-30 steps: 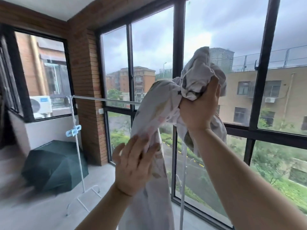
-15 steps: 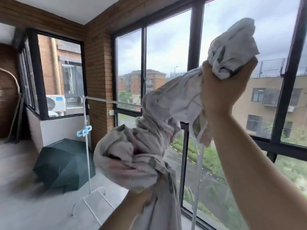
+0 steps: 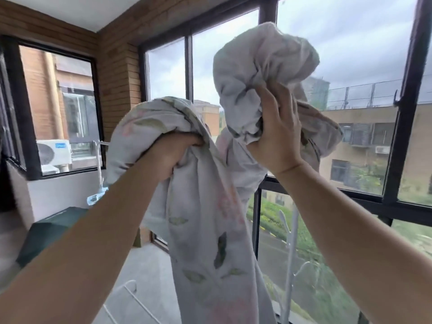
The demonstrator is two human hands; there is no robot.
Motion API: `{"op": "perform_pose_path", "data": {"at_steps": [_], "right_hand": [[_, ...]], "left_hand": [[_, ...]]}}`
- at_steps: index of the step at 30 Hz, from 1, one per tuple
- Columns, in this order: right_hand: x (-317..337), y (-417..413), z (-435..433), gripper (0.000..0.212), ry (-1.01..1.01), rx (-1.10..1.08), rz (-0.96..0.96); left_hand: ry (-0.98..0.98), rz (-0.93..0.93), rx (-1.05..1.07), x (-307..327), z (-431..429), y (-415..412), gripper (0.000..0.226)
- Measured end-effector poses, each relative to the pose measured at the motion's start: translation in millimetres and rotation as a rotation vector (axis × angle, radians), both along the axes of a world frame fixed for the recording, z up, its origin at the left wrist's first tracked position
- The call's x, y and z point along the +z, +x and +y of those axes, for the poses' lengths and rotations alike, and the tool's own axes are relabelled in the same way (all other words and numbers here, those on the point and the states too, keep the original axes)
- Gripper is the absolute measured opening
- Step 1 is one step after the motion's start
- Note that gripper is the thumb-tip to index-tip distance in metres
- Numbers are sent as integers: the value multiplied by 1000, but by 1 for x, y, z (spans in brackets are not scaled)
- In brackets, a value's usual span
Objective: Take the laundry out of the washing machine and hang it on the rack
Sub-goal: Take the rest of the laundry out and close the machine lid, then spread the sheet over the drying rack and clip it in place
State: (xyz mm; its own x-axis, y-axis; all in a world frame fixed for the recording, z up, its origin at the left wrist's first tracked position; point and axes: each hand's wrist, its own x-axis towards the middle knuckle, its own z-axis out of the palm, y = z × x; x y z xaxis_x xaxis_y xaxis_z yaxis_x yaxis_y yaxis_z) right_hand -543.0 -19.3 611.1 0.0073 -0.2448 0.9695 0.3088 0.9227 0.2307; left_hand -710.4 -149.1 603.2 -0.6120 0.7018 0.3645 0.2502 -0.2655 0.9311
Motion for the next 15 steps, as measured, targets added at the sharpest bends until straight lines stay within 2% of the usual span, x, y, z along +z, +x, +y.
{"op": "perform_pose_path", "data": {"at_steps": [2,5,7,9,12,15], "right_hand": [[8,-13,9,69,41,-42,-23],[15,-30,22,66,79,-61,-78],[15,-42,34,65,107,-68,-106],[15,-52,47,68,106,-72,-138],[18,-61,71,74,57,-34,-166],[26,-69,91,72,31,29,-119]], "left_hand": [[9,84,-24,-8,9,-9,13],[-41,258,-2,-29,19,-26,31],[-128,325,21,-42,28,-40,25],[-195,328,60,-49,34,-50,12],[-248,309,151,-48,42,-60,13],[-414,387,240,-42,48,-61,20]]}}
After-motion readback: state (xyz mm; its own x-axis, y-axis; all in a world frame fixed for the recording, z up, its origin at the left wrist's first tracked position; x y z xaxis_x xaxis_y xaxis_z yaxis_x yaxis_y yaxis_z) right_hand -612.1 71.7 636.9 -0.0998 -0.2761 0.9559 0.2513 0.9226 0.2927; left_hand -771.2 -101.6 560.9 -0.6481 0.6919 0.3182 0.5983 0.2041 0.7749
